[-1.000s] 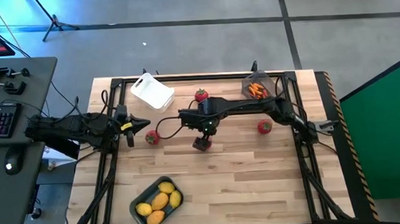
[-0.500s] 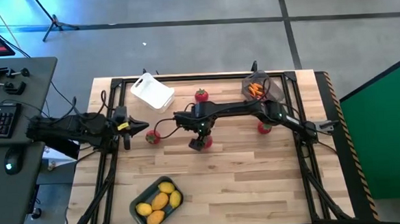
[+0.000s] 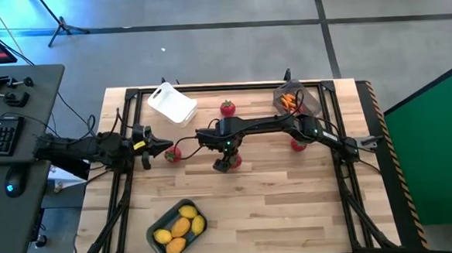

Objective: Sort produce into baskets
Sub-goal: Put the tomato into the white bin

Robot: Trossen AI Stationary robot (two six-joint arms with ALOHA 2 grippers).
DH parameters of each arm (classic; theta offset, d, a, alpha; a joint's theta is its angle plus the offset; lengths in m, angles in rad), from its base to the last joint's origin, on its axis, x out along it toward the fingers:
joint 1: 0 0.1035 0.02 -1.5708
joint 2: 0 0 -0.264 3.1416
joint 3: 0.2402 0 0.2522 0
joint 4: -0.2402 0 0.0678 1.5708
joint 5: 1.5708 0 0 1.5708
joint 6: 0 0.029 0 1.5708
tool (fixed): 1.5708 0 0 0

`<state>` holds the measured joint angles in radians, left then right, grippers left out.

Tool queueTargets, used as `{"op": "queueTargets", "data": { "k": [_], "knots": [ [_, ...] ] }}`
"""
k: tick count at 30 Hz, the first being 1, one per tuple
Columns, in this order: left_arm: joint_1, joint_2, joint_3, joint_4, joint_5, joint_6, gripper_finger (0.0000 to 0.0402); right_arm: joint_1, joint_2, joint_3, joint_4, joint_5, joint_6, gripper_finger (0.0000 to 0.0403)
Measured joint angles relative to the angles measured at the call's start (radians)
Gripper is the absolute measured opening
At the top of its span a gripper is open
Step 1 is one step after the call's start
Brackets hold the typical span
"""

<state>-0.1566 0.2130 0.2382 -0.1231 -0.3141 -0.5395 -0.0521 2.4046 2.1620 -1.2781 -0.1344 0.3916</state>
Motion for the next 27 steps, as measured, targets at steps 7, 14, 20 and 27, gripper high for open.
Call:
{"op": "queueTargets", "data": {
  "k": [7, 14, 20, 27],
  "knots": [
    [0.0, -0.007, 0.0, -0.018, -0.026, 0.009, 0.0, 0.002, 0.015, 0.0, -0.018, 0.011, -0.008, 0.0339],
    [0.0, -0.007, 0.0, -0.042, -0.063, 0.009, 0.0, 0.002, 0.02, 0.0, -0.027, 0.011, -0.035, 0.0305],
    [0.0, -0.007, 0.0, -0.055, -0.083, 0.009, 0.0, -0.005, 0.02, 0.0, -0.027, 0.011, -0.057, 0.025],
    [0.0, -0.007, 0.0, -0.064, -0.102, 0.007, 0.0, -0.034, 0.019, 0.011, -0.032, 0.008, -0.063, 0.0209]
  ]
}}
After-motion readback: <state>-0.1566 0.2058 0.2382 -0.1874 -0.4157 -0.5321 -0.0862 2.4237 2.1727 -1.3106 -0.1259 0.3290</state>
